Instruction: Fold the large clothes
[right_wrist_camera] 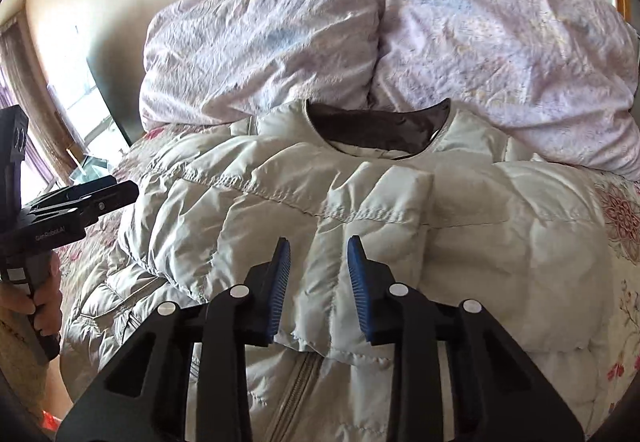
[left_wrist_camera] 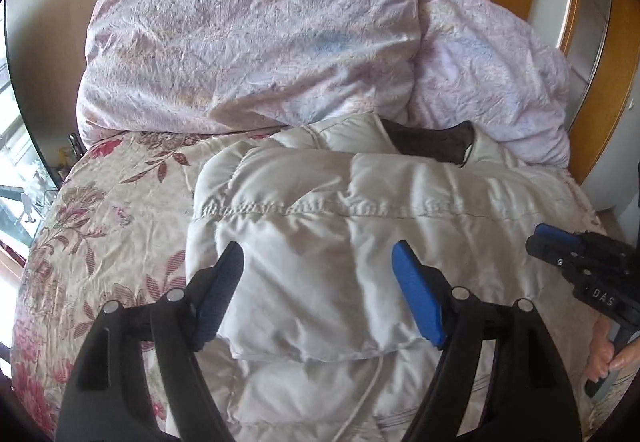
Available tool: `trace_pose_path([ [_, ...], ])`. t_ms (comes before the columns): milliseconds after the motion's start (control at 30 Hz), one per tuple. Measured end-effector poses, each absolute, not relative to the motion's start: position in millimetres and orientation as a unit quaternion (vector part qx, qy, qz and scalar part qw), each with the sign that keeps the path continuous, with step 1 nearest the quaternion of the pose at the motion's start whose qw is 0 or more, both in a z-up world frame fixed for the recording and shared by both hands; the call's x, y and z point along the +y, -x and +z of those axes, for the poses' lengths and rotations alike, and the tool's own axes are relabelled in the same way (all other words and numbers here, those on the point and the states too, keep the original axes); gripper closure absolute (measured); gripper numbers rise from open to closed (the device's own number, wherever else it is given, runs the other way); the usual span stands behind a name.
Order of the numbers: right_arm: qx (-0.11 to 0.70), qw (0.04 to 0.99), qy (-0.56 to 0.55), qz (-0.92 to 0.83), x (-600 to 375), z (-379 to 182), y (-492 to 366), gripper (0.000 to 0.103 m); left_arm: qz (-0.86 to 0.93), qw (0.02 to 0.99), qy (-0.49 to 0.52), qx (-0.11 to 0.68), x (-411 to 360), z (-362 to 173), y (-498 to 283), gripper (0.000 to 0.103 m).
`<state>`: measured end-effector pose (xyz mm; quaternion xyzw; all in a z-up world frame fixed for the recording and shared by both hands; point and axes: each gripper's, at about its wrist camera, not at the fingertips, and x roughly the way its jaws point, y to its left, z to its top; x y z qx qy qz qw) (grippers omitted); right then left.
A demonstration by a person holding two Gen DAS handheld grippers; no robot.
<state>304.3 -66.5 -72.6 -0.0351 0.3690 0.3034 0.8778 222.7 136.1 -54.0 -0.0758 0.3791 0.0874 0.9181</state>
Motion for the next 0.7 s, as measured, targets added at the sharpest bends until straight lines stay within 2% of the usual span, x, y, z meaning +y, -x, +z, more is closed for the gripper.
trace_pose_path([
  [233,0.386,0.877,0.078,0.276,-52,-97,-328,0.075,0.116,0.898,0.076,0.417,156,-90,-240,0.026],
  [433,0.402,0.87,0.085,0.271,-48,-120,-346,0.075,0.12,0.895,0.067,0.424,159,-110,-251,0.021],
  [700,0.404,0.861,0.023,0.309,-63,-131,-357,0.075,0.123,0.893,0.079,0.426,164,-128,-259,0.018],
])
